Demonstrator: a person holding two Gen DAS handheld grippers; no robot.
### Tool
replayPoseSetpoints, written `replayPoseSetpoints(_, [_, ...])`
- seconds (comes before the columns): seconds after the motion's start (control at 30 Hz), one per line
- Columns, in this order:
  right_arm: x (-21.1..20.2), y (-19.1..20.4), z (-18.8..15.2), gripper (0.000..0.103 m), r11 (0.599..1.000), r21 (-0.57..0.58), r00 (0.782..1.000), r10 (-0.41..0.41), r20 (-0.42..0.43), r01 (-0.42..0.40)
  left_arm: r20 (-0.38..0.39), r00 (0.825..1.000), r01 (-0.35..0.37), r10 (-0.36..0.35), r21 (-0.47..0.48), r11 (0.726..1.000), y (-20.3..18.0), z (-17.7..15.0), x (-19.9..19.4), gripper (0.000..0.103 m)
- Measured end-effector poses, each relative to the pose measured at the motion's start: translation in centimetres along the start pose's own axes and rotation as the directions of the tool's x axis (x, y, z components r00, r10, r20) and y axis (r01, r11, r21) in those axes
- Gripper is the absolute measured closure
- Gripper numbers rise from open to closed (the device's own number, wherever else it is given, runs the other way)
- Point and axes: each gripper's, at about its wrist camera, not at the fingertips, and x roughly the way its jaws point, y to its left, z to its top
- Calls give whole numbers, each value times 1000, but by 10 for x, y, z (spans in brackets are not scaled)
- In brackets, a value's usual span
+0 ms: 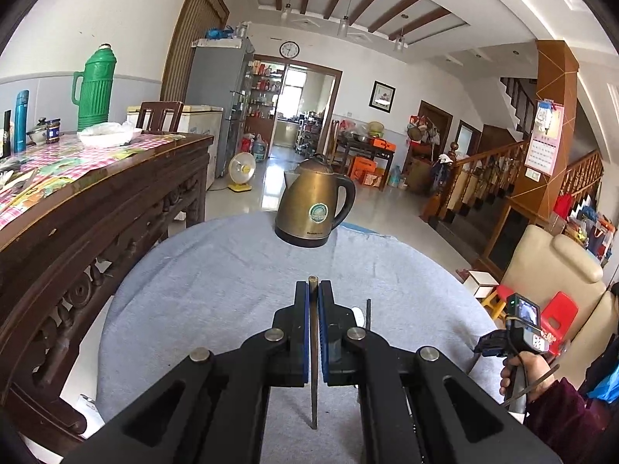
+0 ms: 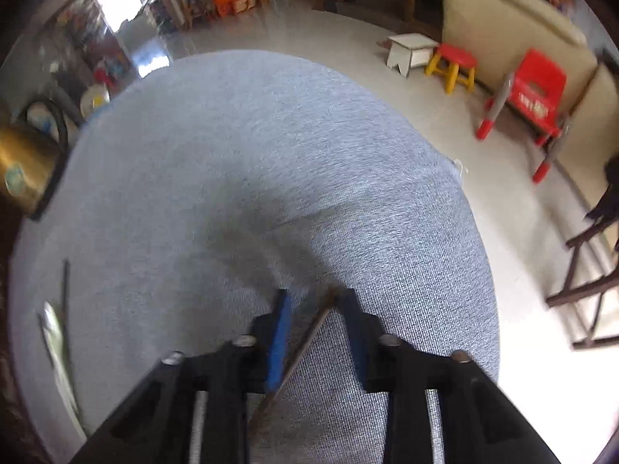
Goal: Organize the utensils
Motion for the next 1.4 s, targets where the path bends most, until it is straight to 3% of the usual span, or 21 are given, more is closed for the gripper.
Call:
replayPoseSetpoints(0.13, [-7, 8, -8, 93, 998, -64, 999, -19, 31, 21, 11, 1000, -4, 5, -9, 1000, 2, -2, -7, 99])
replayPoseSetpoints(0.3, [-26, 8, -32, 97, 993, -48, 989, 112, 100, -108, 31, 999, -10, 10, -19, 1000, 7, 2, -17, 99])
replayPoseSetpoints(0.47, [-66, -7, -61, 97, 975, -43, 950, 224, 219, -220, 60, 998, -4, 6, -29, 1000, 10, 4, -33, 99])
replayPoseSetpoints(0.57, [-96, -17, -75, 97, 959, -40, 915, 281, 289, -282, 86, 996, 6, -3, -35, 999, 12, 8, -45, 99])
replayPoseSetpoints(0.67, [-129, -23, -84, 97, 942, -38, 871, 324, 369, -335, 112, 994, 15, -11, -36, 999, 11, 14, -58, 99])
replayPoseSetpoints(0.83, [-189, -33, -101, 97, 907, -54, 779, 388, 493, -418, 154, 987, 50, -46, -27, 998, 4, 23, -83, 99])
replayPoseSetpoints(1.03, [-248, -44, -110, 97, 892, -96, 671, 400, 625, -443, 185, 979, 91, -87, -17, 996, -2, 30, -107, 99])
replayPoseSetpoints(1.23, [-308, -35, -138, 97, 899, -166, 526, 378, 762, -406, 214, 968, 133, -128, -7, 991, -11, 31, -121, 99])
replayPoseSetpoints(1.33, [-324, -25, -144, 97, 893, -208, 485, 399, 778, -400, 213, 965, 157, -154, 1, 988, -16, 32, -123, 99])
replayPoseSetpoints(1.4, [-332, -18, -148, 97, 886, -231, 470, 416, 778, -401, 214, 963, 169, -166, 5, 986, -20, 33, -124, 99])
